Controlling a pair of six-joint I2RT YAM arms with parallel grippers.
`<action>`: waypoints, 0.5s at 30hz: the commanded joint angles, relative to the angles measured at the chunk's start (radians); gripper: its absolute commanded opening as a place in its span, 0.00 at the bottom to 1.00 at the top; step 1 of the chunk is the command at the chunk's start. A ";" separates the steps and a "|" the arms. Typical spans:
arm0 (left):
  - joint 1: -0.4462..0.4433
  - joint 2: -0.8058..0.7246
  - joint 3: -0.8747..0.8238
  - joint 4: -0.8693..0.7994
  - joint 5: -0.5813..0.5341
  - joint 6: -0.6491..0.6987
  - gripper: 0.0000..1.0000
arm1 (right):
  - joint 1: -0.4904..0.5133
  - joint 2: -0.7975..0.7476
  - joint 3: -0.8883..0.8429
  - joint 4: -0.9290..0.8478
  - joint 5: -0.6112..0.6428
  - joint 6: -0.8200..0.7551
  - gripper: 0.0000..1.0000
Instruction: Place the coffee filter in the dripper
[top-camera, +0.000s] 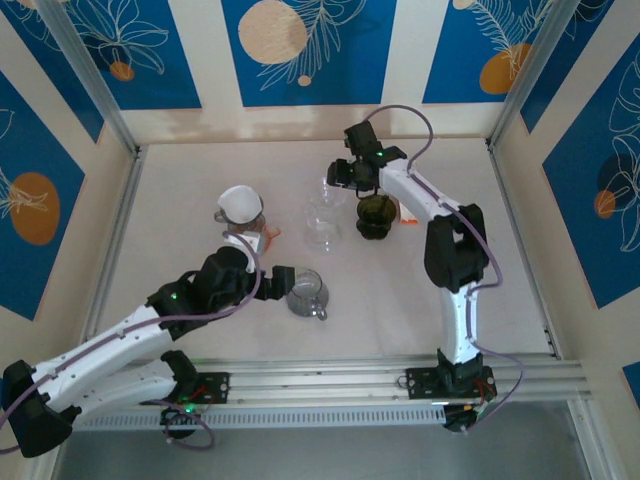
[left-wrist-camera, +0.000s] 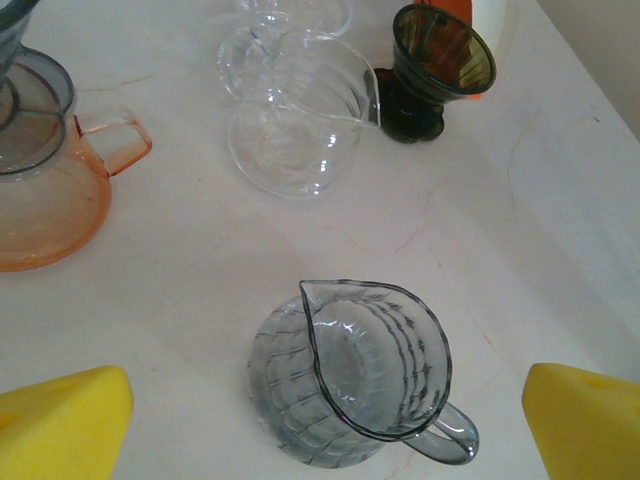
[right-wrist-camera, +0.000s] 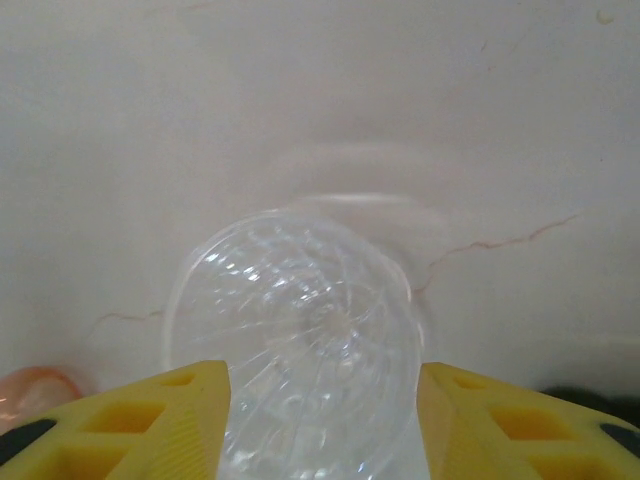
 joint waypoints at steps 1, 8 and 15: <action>-0.006 -0.008 -0.005 -0.002 -0.038 0.028 1.00 | -0.017 0.053 0.089 -0.112 0.047 -0.052 0.52; -0.006 0.015 0.000 -0.016 -0.065 0.032 1.00 | -0.033 0.091 0.099 -0.091 -0.002 -0.090 0.50; -0.004 0.054 0.016 -0.025 -0.069 0.029 1.00 | -0.035 0.127 0.105 -0.084 -0.052 -0.107 0.45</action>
